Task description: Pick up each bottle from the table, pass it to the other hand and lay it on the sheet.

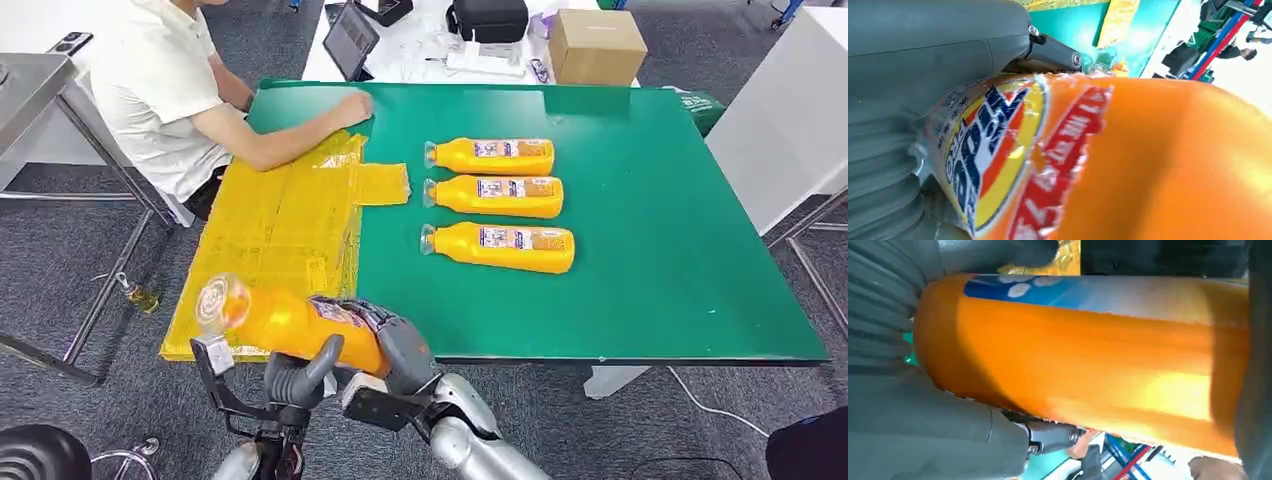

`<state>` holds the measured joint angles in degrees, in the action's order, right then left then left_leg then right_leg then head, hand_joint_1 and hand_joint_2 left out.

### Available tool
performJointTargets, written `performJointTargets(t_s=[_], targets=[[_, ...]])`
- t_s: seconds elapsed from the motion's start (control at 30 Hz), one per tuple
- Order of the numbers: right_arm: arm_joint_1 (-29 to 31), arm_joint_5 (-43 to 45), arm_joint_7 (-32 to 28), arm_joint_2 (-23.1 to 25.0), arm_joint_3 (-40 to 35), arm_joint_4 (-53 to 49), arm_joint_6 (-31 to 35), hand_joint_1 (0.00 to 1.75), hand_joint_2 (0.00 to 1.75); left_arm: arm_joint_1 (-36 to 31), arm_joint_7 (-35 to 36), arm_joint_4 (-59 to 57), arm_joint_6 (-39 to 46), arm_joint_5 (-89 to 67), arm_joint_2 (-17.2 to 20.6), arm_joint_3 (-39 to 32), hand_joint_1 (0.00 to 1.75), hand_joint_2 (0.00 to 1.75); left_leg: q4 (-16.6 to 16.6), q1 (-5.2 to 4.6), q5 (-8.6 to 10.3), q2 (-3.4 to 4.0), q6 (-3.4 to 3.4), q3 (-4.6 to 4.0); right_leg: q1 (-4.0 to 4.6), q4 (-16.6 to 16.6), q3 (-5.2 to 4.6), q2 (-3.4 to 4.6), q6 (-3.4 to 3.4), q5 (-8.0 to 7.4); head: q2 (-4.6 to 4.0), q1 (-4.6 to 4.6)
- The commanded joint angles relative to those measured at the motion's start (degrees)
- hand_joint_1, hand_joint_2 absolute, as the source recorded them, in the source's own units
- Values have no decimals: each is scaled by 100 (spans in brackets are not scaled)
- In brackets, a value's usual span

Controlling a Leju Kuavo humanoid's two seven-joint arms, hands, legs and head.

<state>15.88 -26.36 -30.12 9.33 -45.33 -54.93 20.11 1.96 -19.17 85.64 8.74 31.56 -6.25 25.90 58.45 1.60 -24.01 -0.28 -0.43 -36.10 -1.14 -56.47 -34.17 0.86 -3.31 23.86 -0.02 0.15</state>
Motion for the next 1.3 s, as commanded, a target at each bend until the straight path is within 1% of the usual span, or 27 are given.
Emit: performJointTargets(t_s=[0.03,0.1,0.17,0.2,0.23,0.27,0.3,0.33,0.37,0.4,0.43,0.47,0.53,0.6,0.7,0.77,0.8,0.83,0.9,0.93,0.97,1.03,1.1,1.17,1.2,1.23,1.3], targets=[[-283,223,-36,43,-175,251,-35,0,0,43,-92,335,-319,68,-16,-101,175,175,-4,-2,-7,-5,10,17,2,4,21,-13,11,9,2,0],[-475,215,-193,-26,34,107,330,0,0,184,-274,513,-166,-59,-15,-381,175,175,-7,-2,-14,-7,16,36,4,8,41,-19,18,17,2,-2],[-597,191,-335,-132,268,-56,746,0,0,216,-441,554,310,-515,48,-642,175,175,-6,0,-9,-12,11,23,4,7,29,-21,13,13,2,2],[-701,190,-473,-185,511,-194,1173,0,0,162,-568,443,879,-1154,153,-806,175,175,-9,-1,-14,-14,17,40,6,10,47,-28,20,19,2,-2],[-758,196,-525,-199,647,-266,1399,0,0,114,-723,349,1285,-1650,208,-886,175,175,-7,-1,-4,-11,9,17,2,7,21,-19,11,9,2,2],[-823,114,-626,-221,886,-368,1869,0,0,1,-1034,106,2136,-2685,254,-1055,175,175,-14,-2,-7,-17,13,36,4,12,42,-29,19,15,2,0],[-1035,-602,-841,12,1795,-554,1989,0,0,-97,-1124,-143,2539,-3336,296,-1246,175,175,-12,-4,1,-11,7,16,-1,8,19,-17,10,5,2,0],[-1088,-784,-952,104,2161,-616,1989,0,0,-160,-1236,-283,2747,-3731,354,-1316,175,175,-19,-5,-3,-16,13,38,1,13,42,-28,20,11,2,0],[-1218,-1226,-988,310,2822,-936,1989,0,0,-202,-1249,-409,3105,-4564,424,-1326,175,175,-15,-5,1,-17,10,23,0,8,29,-27,18,8,2,2],[-1195,-1196,-988,283,2823,-916,1989,0,0,-199,-1227,-382,3093,-4601,414,-1359,175,175,-11,-5,2,-13,7,12,-2,3,14,-19,12,4,2,-2],[-1195,-1196,-988,283,2823,-916,1989,0,0,-199,-1227,-382,3093,-4601,414,-1359,175,175,-15,-6,0,-16,12,29,1,6,33,-27,22,9,2,-4],[-1259,-1526,-988,370,3169,-1161,1989,0,0,-207,-1156,-387,3060,-5041,480,-1290,175,175,-11,-7,2,-20,12,18,-2,2,21,-30,18,9,2,2],[-1280,-1690,-988,411,3322,-1251,1989,0,0,-212,-1100,-379,3076,-5340,514,-1246,175,175,-7,-6,2,-12,8,7,-3,1,10,-19,10,6,2,0],[-1315,-2204,-988,546,3720,-1481,1989,0,0,-224,-823,-292,3083,-6351,634,-1083,175,175,-9,-6,0,-14,12,19,-1,5,27,-25,15,10,2,2],[-1291,-2230,-988,546,3759,-1532,1989,0,0,-314,-265,-449,2885,-7461,809,-964,175,175,-5,-6,3,-10,5,5,-5,0,10,-17,10,6,2,2],[-1294,-2347,-988,576,3788,-1577,1989,0,0,-387,-147,-621,2838,-7789,878,-941,175,175,-7,-5,2,-10,5,9,-3,2,14,-17,11,6,2,0],[-1280,-2449,-988,615,3755,-1593,1989,0,0,-585,235,-980,2530,-8367,975,-881,175,175,-10,-5,0,-11,7,19,-2,5,25,-20,15,9,2,2],[-1280,-2449,-988,615,3755,-1593,1989,0,0,-585,235,-980,2530,-8367,975,-881,175,175,-14,-5,-5,-12,12,36,0,8,42,-26,24,15,2,4],[-1247,-2439,-988,641,3641,-1555,1989,0,0,-914,428,-1447,2212,-8617,1029,-825,175,175,-13,-5,0,-8,7,28,-1,5,28,-19,20,9,2,-2],[-1247,-2439,-988,641,3641,-1555,1989,0,0,-914,428,-1447,2212,-8617,1029,-825,175,175,-9,-5,6,-8,2,7,-3,2,5,-15,11,2,2,0],[-1228,-2373,-988,644,3525,-1559,1989,0,0,-1344,859,-1989,1413,-8973,1138,-638,175,175,-14,-5,5,-19,7,24,1,6,26,-31,21,7,2,2],[-1237,-2399,-988,669,3528,-1565,1989,0,0,-1501,881,-2087,1326,-8963,1129,-646,175,175,-12,-2,9,-25,6,15,2,4,18,-35,17,5,2,-2],[-1218,-2311,-988,661,3427,-1540,1989,0,0,-1817,1022,-2513,899,-8881,1094,-651,175,175,-10,-2,9,-25,7,17,2,4,20,-36,16,7,2,2],[-1218,-2311,-988,661,3427,-1540,1989,0,0,-1817,1022,-2513,899,-8881,1094,-651,175,175,-8,0,11,-23,7,17,3,3,24,-35,16,6,2,0],[-1218,-2311,-988,661,3427,-1540,1989,0,0,-1817,1022,-2513,899,-8881,1094,-651,175,175,-6,-1,11,-7,0,3,-1,1,2,-13,9,-1,2,-4],[-1218,-2311,-988,661,3427,-1540,1989,0,0,-1817,1022,-2513,899,-8881,1094,-651,175,175,-9,-1,6,-12,7,22,2,5,25,-23,17,5,2,7],[-1208,-2161,-988,643,3321,-1516,1989,0,0,-2167,1254,-2941,448,-8863,1034,-611,175,175,-12,-4,5,-6,6,28,-1,4,33,-16,17,6,2,0]])
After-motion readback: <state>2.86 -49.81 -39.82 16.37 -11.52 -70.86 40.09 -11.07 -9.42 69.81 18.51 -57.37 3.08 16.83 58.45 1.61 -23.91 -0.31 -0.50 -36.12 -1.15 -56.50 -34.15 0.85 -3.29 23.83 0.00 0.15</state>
